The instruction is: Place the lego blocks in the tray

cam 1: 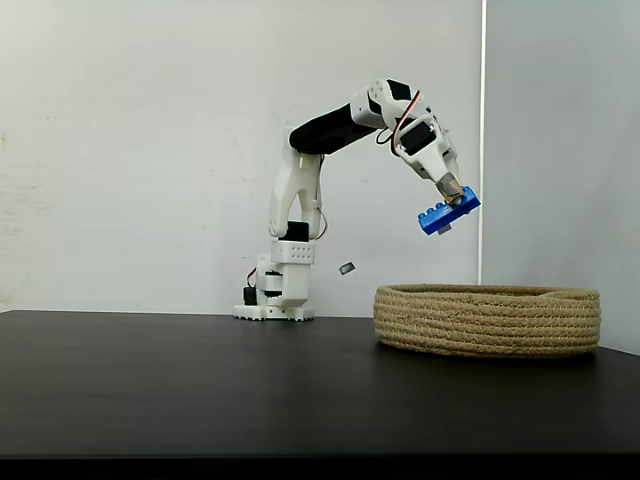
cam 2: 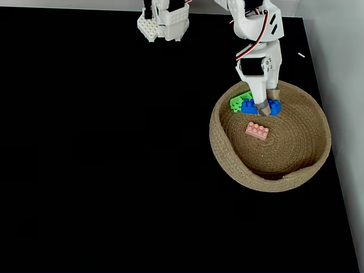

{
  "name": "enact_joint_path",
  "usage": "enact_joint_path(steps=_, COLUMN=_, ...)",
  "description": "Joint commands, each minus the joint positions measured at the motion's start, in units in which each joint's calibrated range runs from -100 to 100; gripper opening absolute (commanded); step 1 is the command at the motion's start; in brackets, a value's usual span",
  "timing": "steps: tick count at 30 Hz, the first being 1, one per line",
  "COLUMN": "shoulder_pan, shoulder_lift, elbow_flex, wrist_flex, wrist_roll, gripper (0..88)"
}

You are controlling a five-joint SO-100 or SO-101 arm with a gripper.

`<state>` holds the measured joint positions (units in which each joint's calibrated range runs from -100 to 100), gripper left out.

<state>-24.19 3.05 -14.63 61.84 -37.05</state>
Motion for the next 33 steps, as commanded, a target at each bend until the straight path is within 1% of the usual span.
enact_joint_path(steps=1, shoulder_pan=-0.5, shoulder_lift=-3.1, elbow_flex=-0.2, wrist_flex=1.4, wrist_roll=2.1, gripper=17.6)
enact_joint_path(steps=4, shoulder_pan=-0.6, shoulder_lift=-3.1, elbow_flex=-0.3, wrist_flex=2.9, wrist_roll=2.9, gripper=21.8)
enact_joint_path(steps=7, shoulder_pan=-0.9, shoulder_lift=-3.1, elbow_flex=-0.5, wrist_flex=4.0, wrist_roll=3.4, gripper=24.1)
enact_joint_path(steps=13, shoulder_pan=-0.2, shoulder_lift=-3.1, elbow_flex=-0.1, wrist_flex=6.6, wrist_roll=4.3, gripper=19.0)
enact_joint_path(steps=15, shoulder_pan=0.6, shoulder_lift=-3.1, elbow_flex=0.6, wrist_flex=6.7, wrist_roll=4.2, gripper=20.0)
enact_joint_path(steps=17, shoulder_pan=1.4, shoulder_lift=-2.9, elbow_flex=1.4, wrist_flex=8.6, wrist_roll=5.0, gripper=18.1)
enact_joint_path(steps=21, shoulder_pan=4.3, shoulder_lift=-4.0, elbow_flex=5.2, wrist_flex=17.5, wrist_roll=8.7, gripper=10.4)
enact_joint_path(steps=22, shoulder_pan=5.6, shoulder_lift=-5.0, elbow_flex=6.8, wrist_flex=18.3, wrist_roll=9.6, gripper=3.4)
enact_joint_path(steps=23, shoulder_pan=7.1, shoulder_lift=-6.4, elbow_flex=8.7, wrist_flex=19.1, wrist_roll=10.3, gripper=0.2)
enact_joint_path(steps=28, shoulder_pan=15.2, shoulder_lift=-15.2, elbow_flex=18.0, wrist_flex=21.8, wrist_roll=16.7, gripper=0.1)
enact_joint_path(steps=31, shoulder_pan=19.7, shoulder_lift=-27.0, elbow_flex=29.0, wrist_flex=20.3, wrist_roll=20.9, gripper=0.1)
enact_joint_path(steps=33, shoulder_pan=21.9, shoulder_lift=-36.8, elbow_flex=38.5, wrist_flex=17.5, wrist_roll=22.8, gripper=0.1)
